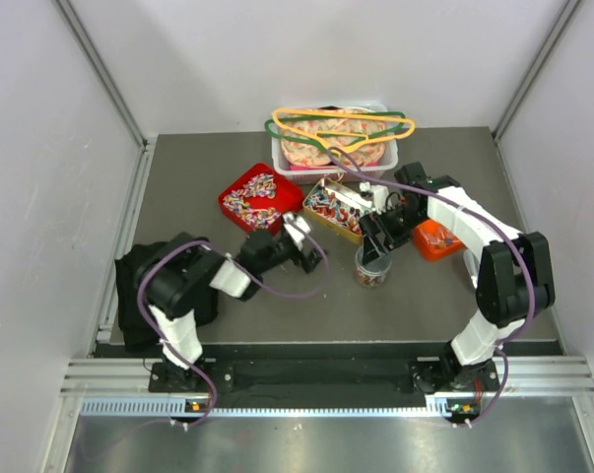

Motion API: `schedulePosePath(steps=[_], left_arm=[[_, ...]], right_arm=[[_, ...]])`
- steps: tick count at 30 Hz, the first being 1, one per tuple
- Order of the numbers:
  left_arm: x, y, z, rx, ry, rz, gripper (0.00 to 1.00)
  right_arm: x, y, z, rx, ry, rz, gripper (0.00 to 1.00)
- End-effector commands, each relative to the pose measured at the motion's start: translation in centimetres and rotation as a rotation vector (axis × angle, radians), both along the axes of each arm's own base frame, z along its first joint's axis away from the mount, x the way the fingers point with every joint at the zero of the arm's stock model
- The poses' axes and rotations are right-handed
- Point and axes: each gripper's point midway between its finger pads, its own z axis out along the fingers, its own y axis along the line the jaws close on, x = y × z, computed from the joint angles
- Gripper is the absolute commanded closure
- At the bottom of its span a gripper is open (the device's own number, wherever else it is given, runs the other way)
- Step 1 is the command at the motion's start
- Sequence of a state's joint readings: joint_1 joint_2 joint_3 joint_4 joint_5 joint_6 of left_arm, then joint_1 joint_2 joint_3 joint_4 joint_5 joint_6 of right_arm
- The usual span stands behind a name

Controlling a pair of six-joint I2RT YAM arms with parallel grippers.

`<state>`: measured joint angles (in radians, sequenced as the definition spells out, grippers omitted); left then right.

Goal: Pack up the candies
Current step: Move the packing bottle to the center of the board, then reset both arms

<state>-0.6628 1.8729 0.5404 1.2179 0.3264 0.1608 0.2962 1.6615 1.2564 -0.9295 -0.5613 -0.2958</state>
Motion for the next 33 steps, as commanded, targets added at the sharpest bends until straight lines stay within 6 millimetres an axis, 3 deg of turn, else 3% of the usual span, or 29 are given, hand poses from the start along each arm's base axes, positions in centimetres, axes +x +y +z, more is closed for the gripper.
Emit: schedulePosePath(steps=[1,8,14,16,17,19,20,24,25,27,29,30,32,33], left_arm=[[1.6,1.9,2.8,-0.052,0.175,-0.065,0.01],[2.1,3.7,8.4,-0.04,0.24,-0.197,0.01],[3.2,6.6,10.4,-0.002,0.265,-0.129,0.01],[3.9,7.6,11.6,0.023,0.234,-0.105,0.01],[3.5,8.2,11.0,0.045,0.284,-0.096,0.01],[4.3,9.5,12.4,0.067,0.271,-0.068,0.01],[4.1,10.3,12.1,0.085,0.311,-0.048,0.01],[5.4,13.2,16.4,0.042,0.288,0.023,0.01],[6.1,14.7,17.6,0.025,0.283,0.068,0.01],[6.9,16.4,20.3,0.003,0.296,0.131,0.01],[8.1,18.9,21.8,-0.015,0.313,0.209,0.01],[8.6,19.7,24.2,-0.03,0.283,0.235,0.01],[9.0,22.5,25.1,-0.044,0.321,0.305,0.01],[9.4,23.2,26.9,-0.056,0.301,0.324,0.01]], right_arm=[[-2.4,0.9,1.7,0.087,0.032,0.05,0.01],[-4.9,2.9,1.3,0.096,0.077,0.147,0.01],[-5.4,5.7,1.8,0.114,0.077,0.223,0.01],[-4.3,5.8,2.3,0.1,0.039,0.21,0.01],[-3.9,5.8,2.4,0.091,0.014,0.206,0.01],[-1.9,4.8,3.6,0.045,-0.092,0.157,0.01],[-1.1,4.3,4.2,0.031,-0.131,0.133,0.01],[3.1,-0.6,8.5,-0.028,-0.287,-0.047,0.01],[4.1,-1.8,10.3,-0.053,-0.351,-0.082,0.01],[4.6,-4.0,13.2,-0.097,-0.456,-0.144,0.01],[5.3,-7.0,17.2,-0.168,-0.603,-0.229,0.01],[5.4,-7.9,18.4,-0.191,-0.646,-0.256,0.01],[5.7,-9.8,22.0,-0.241,-0.759,-0.33,0.01],[5.6,-11.1,24.8,-0.268,-0.842,-0.393,0.01]])
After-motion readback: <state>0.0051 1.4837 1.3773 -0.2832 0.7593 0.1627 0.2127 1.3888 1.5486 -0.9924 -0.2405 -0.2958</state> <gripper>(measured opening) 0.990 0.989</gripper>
